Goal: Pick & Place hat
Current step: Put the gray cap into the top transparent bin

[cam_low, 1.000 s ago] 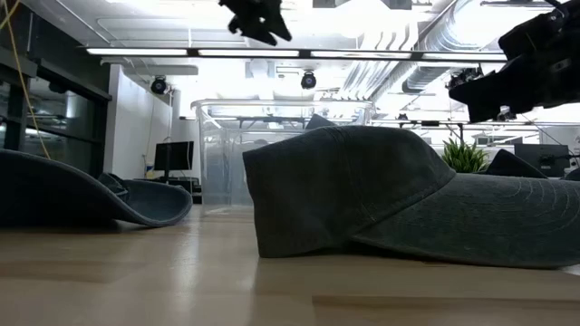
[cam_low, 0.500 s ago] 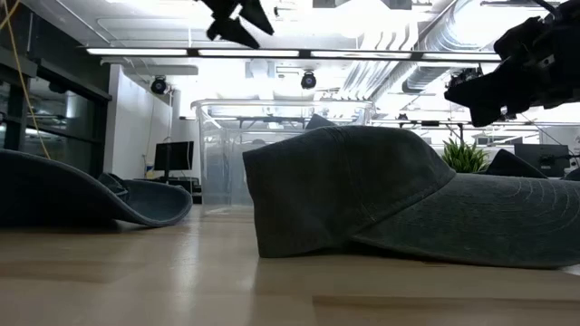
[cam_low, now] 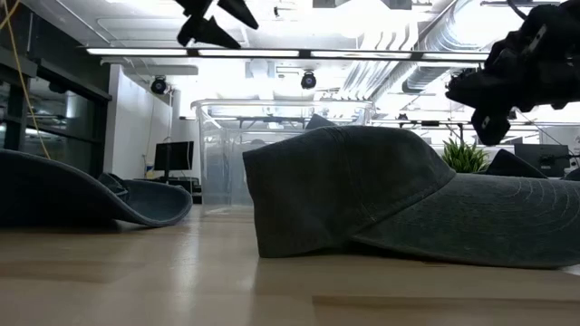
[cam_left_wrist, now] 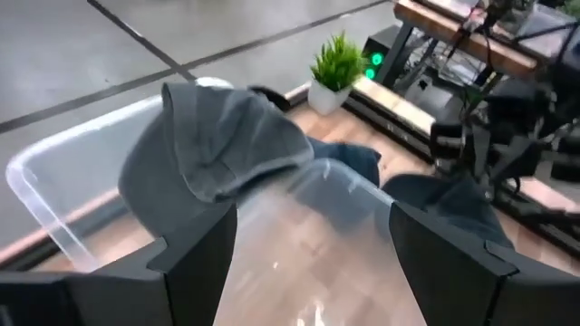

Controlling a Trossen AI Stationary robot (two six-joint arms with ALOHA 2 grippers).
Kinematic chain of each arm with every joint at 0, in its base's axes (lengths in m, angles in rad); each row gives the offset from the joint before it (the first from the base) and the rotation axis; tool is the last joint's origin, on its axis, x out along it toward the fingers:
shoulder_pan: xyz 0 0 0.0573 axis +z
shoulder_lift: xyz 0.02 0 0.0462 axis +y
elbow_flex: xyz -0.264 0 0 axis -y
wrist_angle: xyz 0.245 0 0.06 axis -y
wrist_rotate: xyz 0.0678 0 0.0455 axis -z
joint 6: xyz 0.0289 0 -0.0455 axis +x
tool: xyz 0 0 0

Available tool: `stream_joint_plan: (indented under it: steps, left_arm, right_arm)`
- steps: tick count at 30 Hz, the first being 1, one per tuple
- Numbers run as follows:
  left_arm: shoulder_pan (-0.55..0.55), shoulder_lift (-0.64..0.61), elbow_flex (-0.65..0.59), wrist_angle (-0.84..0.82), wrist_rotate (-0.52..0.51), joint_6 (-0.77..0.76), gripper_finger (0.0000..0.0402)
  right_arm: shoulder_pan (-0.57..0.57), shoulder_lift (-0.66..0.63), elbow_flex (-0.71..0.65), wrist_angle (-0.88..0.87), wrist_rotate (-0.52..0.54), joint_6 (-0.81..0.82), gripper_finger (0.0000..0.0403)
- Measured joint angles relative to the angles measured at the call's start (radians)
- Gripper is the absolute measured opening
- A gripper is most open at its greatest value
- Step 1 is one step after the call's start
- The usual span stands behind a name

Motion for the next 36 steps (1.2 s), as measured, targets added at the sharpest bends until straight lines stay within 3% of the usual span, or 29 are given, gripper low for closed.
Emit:
stream_joint_plan:
  steps: [7,16,28,36]
  left_arm:
    - [-0.130,-0.003,-0.003,-0.029,-0.110,-0.006,0.0287]
    - [-0.257,-0.003,-0.003,-0.103,-0.138,-0.035,0.0287]
    - [-0.394,-0.003,-0.003,-0.155,-0.256,-0.086,0.0287]
    - [-0.451,-0.003,-0.003,-0.240,-0.326,-0.149,0.0287]
  right_arm:
    - [0.000,0.000,0.000,0.009,-0.015,0.010,0.0052]
    - [0.000,0.013,0.060,0.050,-0.044,0.043,0.0053]
    - [0.027,0.263,0.531,-0.411,-0.017,-0.228,0.0053]
    - [0.147,0.521,0.826,-0.719,-0.004,-0.198,0.0053]
